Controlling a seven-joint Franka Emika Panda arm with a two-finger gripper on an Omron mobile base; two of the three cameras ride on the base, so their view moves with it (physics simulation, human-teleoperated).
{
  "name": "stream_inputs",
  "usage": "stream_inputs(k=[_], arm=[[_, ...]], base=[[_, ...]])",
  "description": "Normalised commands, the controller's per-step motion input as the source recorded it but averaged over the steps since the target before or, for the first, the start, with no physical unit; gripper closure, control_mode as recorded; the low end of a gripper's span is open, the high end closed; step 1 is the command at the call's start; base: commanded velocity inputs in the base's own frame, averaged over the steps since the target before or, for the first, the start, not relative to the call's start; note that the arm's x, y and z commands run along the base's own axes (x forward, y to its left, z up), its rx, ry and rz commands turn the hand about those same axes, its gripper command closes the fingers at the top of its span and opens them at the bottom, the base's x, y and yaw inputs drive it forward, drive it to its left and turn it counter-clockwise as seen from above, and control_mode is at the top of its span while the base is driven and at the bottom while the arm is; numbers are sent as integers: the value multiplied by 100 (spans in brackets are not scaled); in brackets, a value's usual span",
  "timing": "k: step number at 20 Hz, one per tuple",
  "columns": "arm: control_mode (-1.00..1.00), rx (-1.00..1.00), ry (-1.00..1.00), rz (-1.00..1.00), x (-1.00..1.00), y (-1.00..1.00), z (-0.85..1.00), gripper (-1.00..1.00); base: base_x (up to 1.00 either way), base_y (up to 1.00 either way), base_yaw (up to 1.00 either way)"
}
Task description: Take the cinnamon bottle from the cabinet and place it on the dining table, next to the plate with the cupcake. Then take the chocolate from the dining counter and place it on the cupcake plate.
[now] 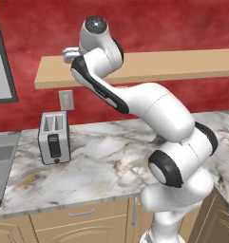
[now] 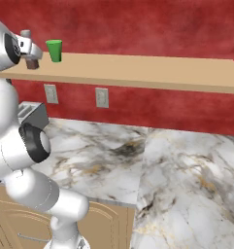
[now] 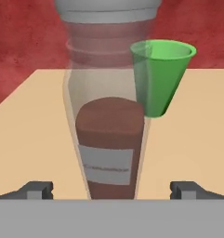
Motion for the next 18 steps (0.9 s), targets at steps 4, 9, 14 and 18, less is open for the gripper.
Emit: stream_inputs(k=[4,9,14,18], arm=[[-100,0,3,-5,24,-1,-6,-100],[-100,0,1,-1,25,0,-1,-100],[-100,0,0,0,18,0,-2,-100],[-100,0,0,0,6,0,-6,100]], base=[[0,0,0],[0,0,0],[0,0,0],[0,0,0]])
